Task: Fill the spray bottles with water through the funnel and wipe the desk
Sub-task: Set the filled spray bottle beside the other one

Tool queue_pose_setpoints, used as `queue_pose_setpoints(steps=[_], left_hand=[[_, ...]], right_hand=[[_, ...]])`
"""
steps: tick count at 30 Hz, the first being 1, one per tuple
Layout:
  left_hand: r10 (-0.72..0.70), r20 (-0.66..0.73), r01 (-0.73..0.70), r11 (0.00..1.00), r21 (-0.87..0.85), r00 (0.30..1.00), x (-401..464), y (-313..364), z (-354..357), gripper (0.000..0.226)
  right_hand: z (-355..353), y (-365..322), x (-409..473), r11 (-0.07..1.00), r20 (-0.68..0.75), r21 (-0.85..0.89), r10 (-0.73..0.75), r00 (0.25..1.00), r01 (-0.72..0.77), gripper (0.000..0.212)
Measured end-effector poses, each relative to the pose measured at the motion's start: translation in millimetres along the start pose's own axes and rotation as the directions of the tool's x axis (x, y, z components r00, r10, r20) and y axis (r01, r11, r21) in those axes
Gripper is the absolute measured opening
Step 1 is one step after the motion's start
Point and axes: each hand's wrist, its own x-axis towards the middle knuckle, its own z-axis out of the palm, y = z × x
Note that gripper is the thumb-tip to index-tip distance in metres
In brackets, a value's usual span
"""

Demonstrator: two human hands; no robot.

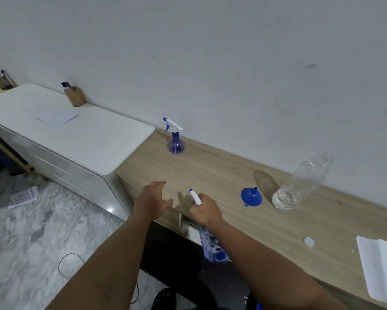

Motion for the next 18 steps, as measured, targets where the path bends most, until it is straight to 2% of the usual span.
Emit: queue_pose_setpoints(steps=[8,11,14,18], left_hand=[[-0.02,0.02,0.021,0.999,-0.029,1.0,-3,1,6,0.077],[-0.036,0.154,0.056,0.991,-0.126,0.987,3,2,8,0.086],[0.002,0.34,0.089,0.963,-0.253,0.94,13,10,4,0.11],[0.082,0.407,0.069,0.936,-0.344,0.91,37,28,0,0.125]], right_hand=[[0,-2,6,0.999,-0.007,0.027,0.03,1.0,-0.03,0.023],[-7,-7,18,0.993,-0.057,0.115,-0.006,0.998,0.013,0.019],[-19,-22,26,0.958,-0.152,0.273,-0.048,0.987,0.089,0.011],[-39,-56,37,0.866,-0.282,0.434,-0.132,0.95,0.249,0.01]])
